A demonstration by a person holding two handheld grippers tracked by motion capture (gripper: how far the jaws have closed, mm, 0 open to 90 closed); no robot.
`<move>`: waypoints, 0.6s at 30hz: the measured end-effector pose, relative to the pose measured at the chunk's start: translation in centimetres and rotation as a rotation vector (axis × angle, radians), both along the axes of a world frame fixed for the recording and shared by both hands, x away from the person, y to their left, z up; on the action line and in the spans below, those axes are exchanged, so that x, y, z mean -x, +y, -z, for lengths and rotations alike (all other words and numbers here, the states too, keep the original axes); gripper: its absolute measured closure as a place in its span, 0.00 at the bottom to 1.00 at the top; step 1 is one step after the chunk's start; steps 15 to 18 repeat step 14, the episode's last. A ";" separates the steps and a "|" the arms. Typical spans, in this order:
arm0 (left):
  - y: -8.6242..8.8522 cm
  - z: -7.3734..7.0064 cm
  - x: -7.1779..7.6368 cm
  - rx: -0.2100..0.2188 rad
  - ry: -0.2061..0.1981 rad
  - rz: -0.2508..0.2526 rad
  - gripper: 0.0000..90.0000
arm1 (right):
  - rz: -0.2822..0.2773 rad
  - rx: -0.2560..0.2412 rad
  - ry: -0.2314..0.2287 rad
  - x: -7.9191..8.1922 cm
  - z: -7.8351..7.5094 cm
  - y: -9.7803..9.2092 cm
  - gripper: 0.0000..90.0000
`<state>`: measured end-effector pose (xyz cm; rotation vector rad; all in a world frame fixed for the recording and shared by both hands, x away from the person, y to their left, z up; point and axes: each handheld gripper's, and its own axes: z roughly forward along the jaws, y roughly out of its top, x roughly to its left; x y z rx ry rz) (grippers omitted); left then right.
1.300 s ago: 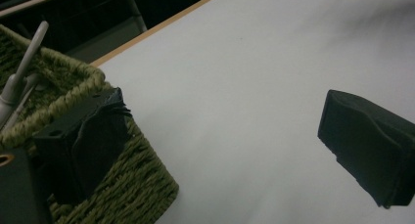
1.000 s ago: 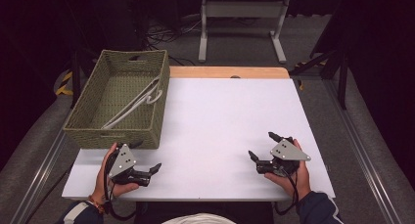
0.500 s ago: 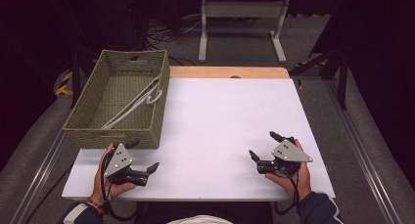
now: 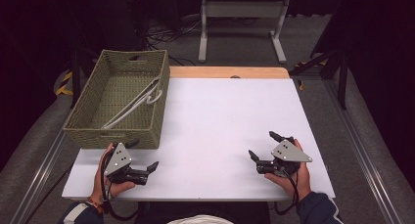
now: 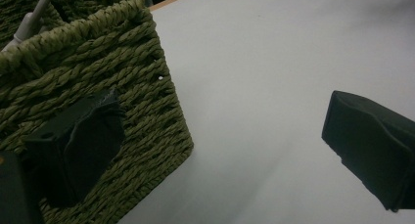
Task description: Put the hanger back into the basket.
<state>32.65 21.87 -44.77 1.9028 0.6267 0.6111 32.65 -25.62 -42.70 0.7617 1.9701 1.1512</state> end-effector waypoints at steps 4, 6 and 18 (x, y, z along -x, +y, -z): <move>0.0 0.1 0.0 -0.001 0.007 0.001 0.03 | -0.006 -0.004 0.003 0.0 0.0 0.1 0.12; 0.0 0.0 -0.1 -0.004 0.010 0.003 0.03 | -0.006 -0.003 0.005 0.0 0.1 0.1 0.12; 0.1 0.0 -0.1 -0.008 0.012 -0.019 0.03 | 0.010 -0.013 -0.001 -0.1 -0.1 -0.5 0.11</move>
